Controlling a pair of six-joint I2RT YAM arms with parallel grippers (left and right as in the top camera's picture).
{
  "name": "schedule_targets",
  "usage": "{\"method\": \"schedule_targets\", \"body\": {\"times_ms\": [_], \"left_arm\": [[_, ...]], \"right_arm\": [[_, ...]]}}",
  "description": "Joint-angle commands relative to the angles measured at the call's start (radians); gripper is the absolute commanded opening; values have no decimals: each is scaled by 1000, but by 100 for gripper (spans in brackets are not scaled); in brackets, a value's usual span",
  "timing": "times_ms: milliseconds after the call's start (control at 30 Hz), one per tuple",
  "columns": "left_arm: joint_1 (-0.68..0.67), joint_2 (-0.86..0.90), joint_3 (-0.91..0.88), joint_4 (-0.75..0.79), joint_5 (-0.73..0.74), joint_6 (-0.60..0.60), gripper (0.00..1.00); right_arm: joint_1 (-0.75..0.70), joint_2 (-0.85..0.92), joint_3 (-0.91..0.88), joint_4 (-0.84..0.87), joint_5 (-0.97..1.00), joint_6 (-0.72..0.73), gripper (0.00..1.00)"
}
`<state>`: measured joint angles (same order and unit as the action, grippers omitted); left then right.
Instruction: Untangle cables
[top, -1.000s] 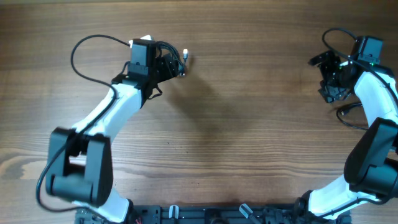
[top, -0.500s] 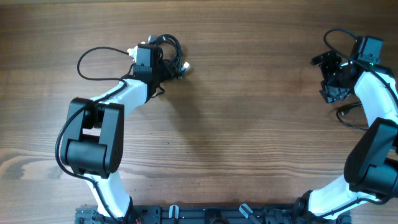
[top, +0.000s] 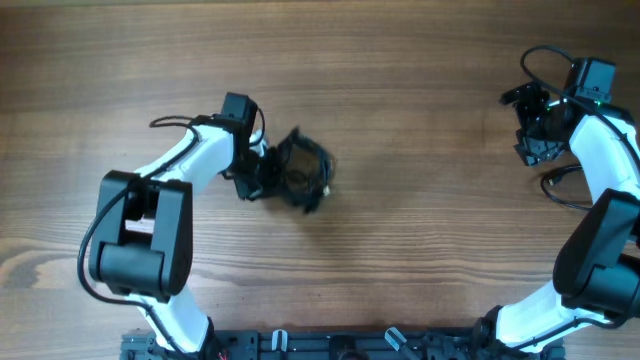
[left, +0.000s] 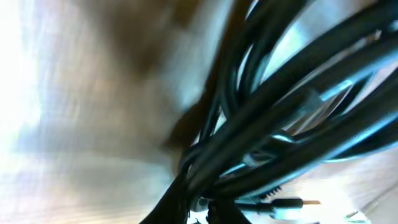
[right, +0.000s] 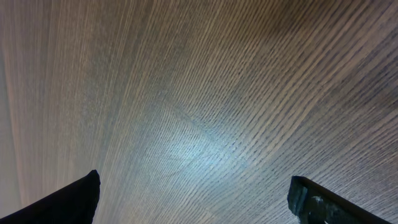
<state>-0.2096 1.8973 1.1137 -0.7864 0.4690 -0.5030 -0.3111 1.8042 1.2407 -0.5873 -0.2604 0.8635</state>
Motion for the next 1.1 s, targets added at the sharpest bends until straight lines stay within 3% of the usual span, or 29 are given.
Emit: {"method": "schedule_targets", "body": {"times_ms": [0,133,200,233,333,467,700,967,1067], "left_arm": [[-5,-89,-15,-63,-55,28,15],[-4,-172,-10,-88,-59,53,52],[-4,-212,-8,-86,-59,56,64],[-4,-230,-8,-75,-59,81,65],[-4,-242,-8,3,-202,130,59],[-4,-230,-8,93,-403,130,39],[-3,-224,-38,134,-441,160,31],[-9,-124,-89,265,-296,159,30],[-9,-101,-89,276,-86,160,28]], "right_arm": [[-2,-16,16,0,17,11,100],[-2,-16,16,0,18,11,100],[-2,-16,16,0,17,11,99],[-1,-16,16,0,17,11,100],[-2,-16,16,0,18,11,100],[-2,-16,16,0,17,11,100],[-2,-16,16,0,17,11,100],[-2,-16,16,0,18,11,100],[-2,-16,16,0,17,11,100]]}}
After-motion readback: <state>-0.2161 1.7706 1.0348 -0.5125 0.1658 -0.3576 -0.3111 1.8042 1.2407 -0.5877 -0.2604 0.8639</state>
